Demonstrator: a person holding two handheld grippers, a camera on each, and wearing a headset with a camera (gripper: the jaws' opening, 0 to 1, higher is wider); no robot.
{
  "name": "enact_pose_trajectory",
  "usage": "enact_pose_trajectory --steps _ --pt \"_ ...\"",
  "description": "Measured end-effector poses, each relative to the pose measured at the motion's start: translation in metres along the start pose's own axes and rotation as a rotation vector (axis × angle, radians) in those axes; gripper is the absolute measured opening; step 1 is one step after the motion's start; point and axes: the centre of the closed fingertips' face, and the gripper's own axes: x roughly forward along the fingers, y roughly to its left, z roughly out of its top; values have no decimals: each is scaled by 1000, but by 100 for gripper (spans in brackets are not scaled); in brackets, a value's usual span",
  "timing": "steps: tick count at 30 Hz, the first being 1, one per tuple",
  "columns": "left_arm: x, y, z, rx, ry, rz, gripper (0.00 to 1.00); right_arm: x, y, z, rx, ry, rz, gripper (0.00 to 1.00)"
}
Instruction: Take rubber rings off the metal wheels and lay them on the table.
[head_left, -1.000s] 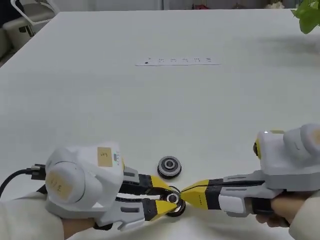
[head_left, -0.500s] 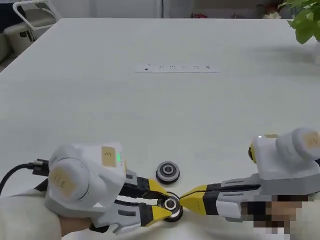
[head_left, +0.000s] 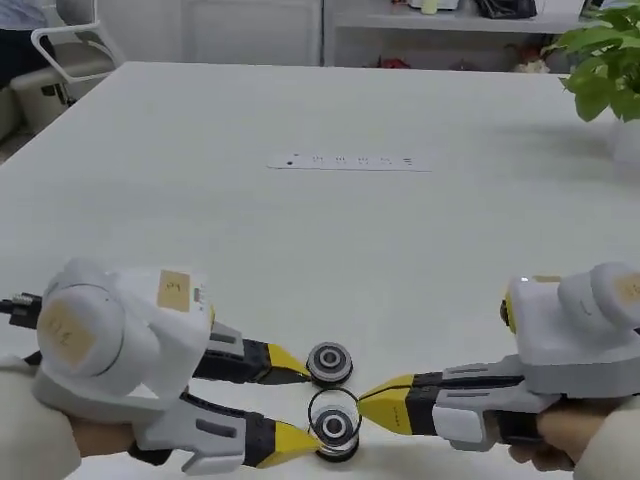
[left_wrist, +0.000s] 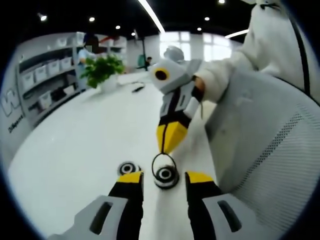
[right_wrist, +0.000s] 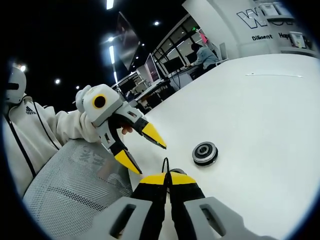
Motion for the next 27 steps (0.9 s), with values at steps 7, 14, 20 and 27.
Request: enact_pose_trajectory --steps 7,14,20,27 --pt "-18 2 13 -1 -35 33 47 -6 6 8 -12 -10 -12 0" --pt "-36 3 14 -15 -53 75 60 -10 15 16 -32 -20 -18 0" --pt "-53 4 16 -29 -83 112 67 -12 20 25 -37 -32 -14 0" --pt "-71 9 11 -53 -99 174 77 -17 32 35 -25 -59 8 0"
